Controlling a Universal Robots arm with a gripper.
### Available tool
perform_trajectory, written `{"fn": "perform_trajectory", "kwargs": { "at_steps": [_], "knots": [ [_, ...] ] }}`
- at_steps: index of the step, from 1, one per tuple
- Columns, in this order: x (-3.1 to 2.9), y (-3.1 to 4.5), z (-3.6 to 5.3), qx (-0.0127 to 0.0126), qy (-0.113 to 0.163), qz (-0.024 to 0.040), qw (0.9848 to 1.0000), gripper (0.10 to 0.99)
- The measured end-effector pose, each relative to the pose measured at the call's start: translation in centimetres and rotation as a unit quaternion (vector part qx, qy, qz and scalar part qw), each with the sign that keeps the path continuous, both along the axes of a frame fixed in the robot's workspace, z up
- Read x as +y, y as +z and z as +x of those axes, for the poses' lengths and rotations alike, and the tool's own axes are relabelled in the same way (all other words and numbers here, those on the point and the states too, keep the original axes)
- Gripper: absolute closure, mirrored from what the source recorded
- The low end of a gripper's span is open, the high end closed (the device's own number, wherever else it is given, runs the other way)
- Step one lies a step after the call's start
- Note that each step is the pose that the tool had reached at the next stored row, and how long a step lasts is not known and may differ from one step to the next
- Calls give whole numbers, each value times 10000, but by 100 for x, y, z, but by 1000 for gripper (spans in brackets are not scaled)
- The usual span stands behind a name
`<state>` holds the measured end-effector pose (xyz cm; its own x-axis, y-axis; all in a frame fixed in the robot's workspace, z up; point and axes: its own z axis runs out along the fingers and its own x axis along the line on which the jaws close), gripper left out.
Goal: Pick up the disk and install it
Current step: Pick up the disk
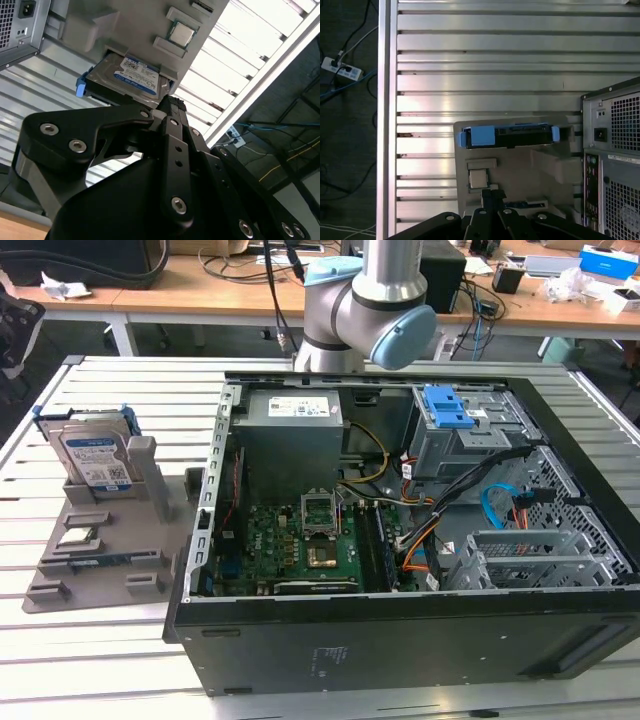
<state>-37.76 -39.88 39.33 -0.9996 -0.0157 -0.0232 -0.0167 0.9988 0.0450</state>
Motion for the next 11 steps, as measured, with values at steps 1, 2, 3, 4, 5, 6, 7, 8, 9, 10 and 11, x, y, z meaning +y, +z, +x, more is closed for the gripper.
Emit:
{"fn": "perform_trajectory", "kwargs": {
  "at_steps": [1, 2, 3, 4, 5, 6, 7, 8, 9, 10, 11],
  "knots": [
    [0, -1, 0, -1, 60, 0, 10000, 980],
    [0, -1, 0, -1, 137, 0, 9999, 980],
    [0, -1, 0, -1, 204, 0, 9998, 980],
    [0, -1, 0, -1, 256, 0, 9997, 980],
    [0, -1, 0, 0, 352, 0, 9994, 980],
    [0, -1, 0, 0, 405, 0, 9992, 980],
    [0, -1, 0, -1, 496, 0, 9988, 980],
    [0, -1, 0, -1, 575, 0, 9983, 980],
    [0, -1, 0, -1, 670, 1, 9978, 980],
    [0, -1, 0, -1, 763, 0, 9971, 980],
    [0, 0, 0, 0, 835, 0, 9965, 980]
  ]
}}
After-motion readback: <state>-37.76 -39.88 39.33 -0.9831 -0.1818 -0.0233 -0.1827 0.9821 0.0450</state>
